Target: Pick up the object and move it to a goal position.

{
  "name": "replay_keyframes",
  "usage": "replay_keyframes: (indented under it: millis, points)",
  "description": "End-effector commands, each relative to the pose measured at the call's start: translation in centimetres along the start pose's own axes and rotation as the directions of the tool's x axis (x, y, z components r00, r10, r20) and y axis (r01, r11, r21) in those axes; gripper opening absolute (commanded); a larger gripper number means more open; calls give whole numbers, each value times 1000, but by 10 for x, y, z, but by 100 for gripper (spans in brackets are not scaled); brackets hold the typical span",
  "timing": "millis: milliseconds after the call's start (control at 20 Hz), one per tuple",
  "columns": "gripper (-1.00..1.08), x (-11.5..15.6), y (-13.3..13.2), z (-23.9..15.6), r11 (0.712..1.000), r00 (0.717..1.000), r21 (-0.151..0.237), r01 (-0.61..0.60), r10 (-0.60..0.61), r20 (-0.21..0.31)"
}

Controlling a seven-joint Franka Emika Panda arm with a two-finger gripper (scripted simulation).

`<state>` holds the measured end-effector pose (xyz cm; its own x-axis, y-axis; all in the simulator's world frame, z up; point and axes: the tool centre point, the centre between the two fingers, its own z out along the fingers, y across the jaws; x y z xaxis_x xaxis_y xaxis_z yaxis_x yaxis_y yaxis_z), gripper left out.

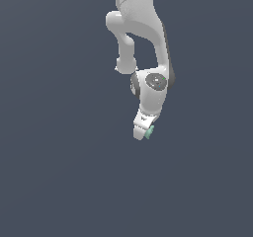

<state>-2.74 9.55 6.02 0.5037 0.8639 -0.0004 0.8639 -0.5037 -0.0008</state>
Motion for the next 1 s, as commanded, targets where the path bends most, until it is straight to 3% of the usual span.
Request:
replay_keyframes:
  millis: [0, 200, 250, 950]
  points:
    - [100, 0, 0, 9, 1000, 1000, -1, 1, -1, 0]
    - [100, 1, 1, 14, 1000, 1000, -1, 1, -1, 0]
    - [-100, 1, 1, 14, 1000, 1000, -1, 1, -1, 0]
    - [-100, -4, 5, 13, 1000, 1000, -2, 1, -1, 0]
